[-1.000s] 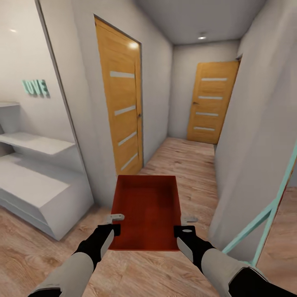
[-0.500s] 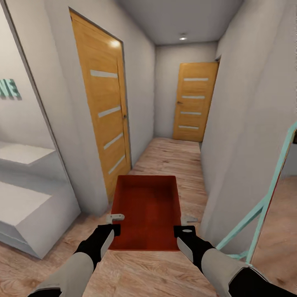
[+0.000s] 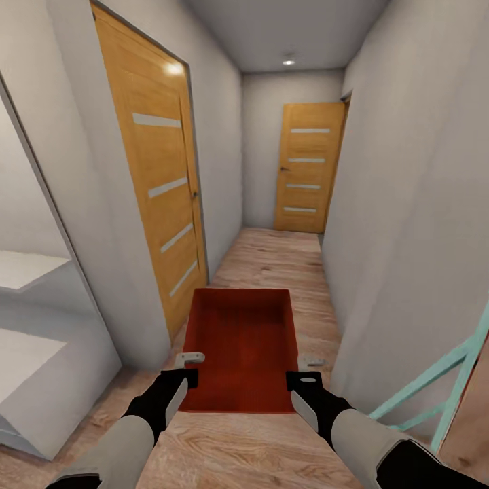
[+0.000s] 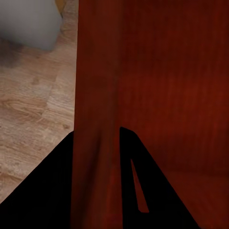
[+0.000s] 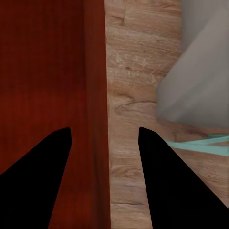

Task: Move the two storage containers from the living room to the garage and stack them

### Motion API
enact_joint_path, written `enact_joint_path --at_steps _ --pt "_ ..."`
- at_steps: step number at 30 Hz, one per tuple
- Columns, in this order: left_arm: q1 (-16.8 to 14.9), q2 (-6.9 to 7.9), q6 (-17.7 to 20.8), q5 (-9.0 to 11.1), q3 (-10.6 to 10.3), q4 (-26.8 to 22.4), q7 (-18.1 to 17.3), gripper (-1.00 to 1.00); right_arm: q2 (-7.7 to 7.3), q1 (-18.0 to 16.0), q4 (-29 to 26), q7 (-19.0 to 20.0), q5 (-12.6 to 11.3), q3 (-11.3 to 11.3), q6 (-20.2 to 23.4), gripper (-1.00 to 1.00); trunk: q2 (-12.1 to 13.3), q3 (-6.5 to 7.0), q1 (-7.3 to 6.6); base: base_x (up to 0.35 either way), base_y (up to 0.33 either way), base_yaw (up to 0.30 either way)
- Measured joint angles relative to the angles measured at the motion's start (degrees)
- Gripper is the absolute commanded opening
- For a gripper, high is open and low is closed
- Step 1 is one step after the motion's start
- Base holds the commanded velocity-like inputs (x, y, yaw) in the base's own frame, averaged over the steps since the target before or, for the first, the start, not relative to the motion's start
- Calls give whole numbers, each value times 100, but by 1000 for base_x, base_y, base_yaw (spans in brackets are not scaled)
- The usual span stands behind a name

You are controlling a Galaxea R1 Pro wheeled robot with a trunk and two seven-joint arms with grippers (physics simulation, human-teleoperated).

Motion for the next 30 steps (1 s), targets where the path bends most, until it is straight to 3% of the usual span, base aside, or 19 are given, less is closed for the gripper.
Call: enact_joint_path --at_steps 12,30 --pt "-1 -7 0 -26 16 -2 -7 -100 -6 1 -5 1 -14 10 -3 -100 0 0 0 244 216 -14" --pt "-1 -3 -2 -16 13 2 -8 -100 -1 1 -4 2 17 -13 3 -100 0 0 0 245 216 -232"
